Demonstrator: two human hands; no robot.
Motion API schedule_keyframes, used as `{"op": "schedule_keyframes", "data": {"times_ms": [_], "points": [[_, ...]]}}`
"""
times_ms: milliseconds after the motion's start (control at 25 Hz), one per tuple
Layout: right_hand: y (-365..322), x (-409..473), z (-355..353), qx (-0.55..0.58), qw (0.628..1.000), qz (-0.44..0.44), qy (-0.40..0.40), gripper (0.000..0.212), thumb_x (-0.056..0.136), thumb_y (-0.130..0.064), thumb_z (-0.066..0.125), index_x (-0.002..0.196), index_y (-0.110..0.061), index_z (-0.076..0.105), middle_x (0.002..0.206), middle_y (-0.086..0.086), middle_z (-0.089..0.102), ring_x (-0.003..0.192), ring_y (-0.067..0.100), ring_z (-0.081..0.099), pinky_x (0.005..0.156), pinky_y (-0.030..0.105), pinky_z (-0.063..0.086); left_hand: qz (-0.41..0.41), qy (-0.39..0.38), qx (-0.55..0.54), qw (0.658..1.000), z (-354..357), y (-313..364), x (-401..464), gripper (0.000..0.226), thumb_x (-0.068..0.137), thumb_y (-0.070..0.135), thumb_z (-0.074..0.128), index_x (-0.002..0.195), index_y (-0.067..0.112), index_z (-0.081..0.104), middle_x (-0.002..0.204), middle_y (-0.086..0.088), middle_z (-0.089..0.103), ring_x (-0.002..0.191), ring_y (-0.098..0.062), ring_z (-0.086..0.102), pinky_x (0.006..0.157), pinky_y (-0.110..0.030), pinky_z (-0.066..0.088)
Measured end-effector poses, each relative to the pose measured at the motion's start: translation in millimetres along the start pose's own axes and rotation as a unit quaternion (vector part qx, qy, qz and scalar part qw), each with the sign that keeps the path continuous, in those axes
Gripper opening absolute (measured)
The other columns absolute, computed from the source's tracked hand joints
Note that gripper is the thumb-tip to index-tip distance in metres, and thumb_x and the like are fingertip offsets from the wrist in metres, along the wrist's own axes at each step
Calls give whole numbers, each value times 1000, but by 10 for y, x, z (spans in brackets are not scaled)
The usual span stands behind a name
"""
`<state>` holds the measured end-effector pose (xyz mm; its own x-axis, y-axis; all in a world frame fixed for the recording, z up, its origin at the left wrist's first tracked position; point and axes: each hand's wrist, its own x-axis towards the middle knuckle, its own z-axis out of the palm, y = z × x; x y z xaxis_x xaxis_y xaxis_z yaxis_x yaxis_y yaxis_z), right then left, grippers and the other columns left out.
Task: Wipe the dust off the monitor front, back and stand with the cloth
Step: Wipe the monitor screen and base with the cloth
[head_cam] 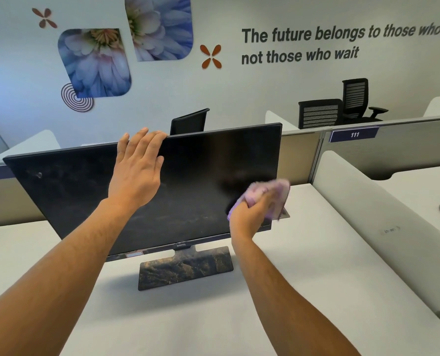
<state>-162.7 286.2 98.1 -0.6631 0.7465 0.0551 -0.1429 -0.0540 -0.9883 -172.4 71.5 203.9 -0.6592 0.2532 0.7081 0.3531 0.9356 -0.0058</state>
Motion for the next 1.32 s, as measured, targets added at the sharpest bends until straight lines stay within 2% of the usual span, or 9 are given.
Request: {"op": "schedule_keyframes", "data": {"times_ms": [120,240,480,560,720,840,1040,1240,1320], "points": [[-189,-55,249,-132,956,-244,-92,81,93,-1,56,155,-20,8,163,4,10,150,25,6,121,41,17,5,-1,2,1000,2,2,11,46,102,19,41,147,18,33,150,-5,38,146,-23,21,121,-41,1],[-315,-73,396,-204,901,-364,-115,80,86,-1,51,155,-11,12,163,7,4,150,31,-2,121,54,11,3,-2,12,1000,-7,-20,8,49,100,10,43,148,17,33,151,-5,38,145,-24,21,121,-42,3],[87,-201,349,-352,582,-673,-290,84,82,-10,63,154,-15,21,163,5,13,150,31,2,119,57,10,40,-17,31,999,-70,-88,20,53,98,9,41,150,17,32,155,-4,34,147,-23,20,121,-41,7],[122,-127,296,-333,621,-663,-253,83,80,-5,63,153,-13,25,162,7,17,150,32,7,118,59,13,4,1,40,999,-120,-210,-58,51,100,10,42,150,15,31,156,-6,33,147,-24,19,121,-42,6],[-20,33,247,-283,817,-495,-91,80,83,-6,62,153,-7,23,161,15,17,149,36,7,118,60,14,-106,27,60,992,-279,-554,-313,47,104,19,35,150,12,29,157,-9,30,148,-25,17,122,-40,1],[-101,-138,406,-268,837,-469,-85,81,84,-5,62,153,-6,21,161,15,15,149,36,5,117,61,13,-98,9,60,993,-328,-654,-362,46,104,17,36,149,12,32,155,-8,33,148,-24,18,122,-41,1],[-56,-614,744,-274,738,-587,-188,79,79,-6,50,153,-10,24,161,11,17,149,37,9,118,61,8,-91,0,52,994,-350,-670,-332,48,101,9,38,149,12,34,154,-8,35,147,-24,19,122,-44,4],[186,-816,808,-343,444,-724,-400,70,86,-15,59,151,-19,33,159,0,28,150,23,7,120,49,-7,-76,-3,39,996,-373,-717,-383,53,98,3,40,149,12,32,155,-8,33,148,-24,15,122,-46,3],[187,-663,723,-335,456,-727,-389,71,84,-10,59,150,-19,35,159,0,29,150,22,9,121,49,-5,-68,-6,37,997,-371,-738,-386,52,99,5,39,150,14,31,156,-6,32,149,-22,14,122,-45,2]]}}
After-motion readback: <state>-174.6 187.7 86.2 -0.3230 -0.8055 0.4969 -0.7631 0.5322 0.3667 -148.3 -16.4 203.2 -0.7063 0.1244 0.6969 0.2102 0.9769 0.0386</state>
